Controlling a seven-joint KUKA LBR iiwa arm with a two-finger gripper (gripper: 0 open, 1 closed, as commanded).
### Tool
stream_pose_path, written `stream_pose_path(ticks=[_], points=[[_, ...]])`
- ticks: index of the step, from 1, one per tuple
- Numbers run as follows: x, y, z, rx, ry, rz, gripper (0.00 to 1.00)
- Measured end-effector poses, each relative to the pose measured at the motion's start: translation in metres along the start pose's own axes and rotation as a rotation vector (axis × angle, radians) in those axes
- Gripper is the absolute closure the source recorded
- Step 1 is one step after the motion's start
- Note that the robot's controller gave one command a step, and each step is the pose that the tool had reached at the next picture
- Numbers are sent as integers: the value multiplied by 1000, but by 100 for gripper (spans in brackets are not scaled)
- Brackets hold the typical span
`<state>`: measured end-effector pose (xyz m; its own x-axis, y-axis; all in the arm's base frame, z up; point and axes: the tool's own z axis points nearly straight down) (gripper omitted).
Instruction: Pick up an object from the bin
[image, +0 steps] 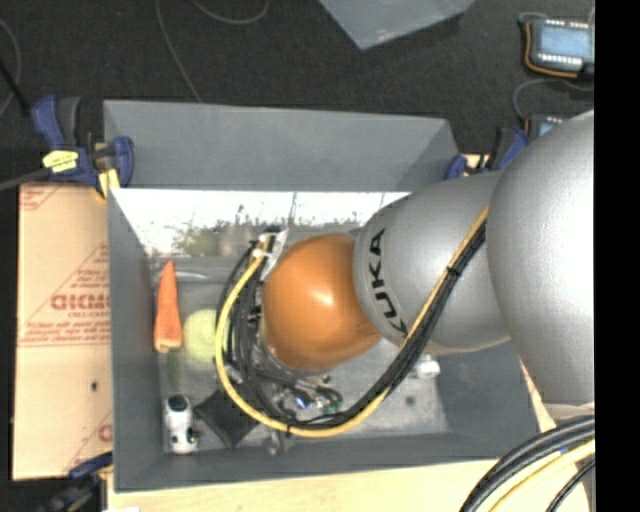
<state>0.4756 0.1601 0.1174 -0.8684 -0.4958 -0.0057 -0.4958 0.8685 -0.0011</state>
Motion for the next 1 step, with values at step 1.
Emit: stream_pose_path(ticks=[1], points=[[-20, -27, 50, 0, -2, -75, 0]])
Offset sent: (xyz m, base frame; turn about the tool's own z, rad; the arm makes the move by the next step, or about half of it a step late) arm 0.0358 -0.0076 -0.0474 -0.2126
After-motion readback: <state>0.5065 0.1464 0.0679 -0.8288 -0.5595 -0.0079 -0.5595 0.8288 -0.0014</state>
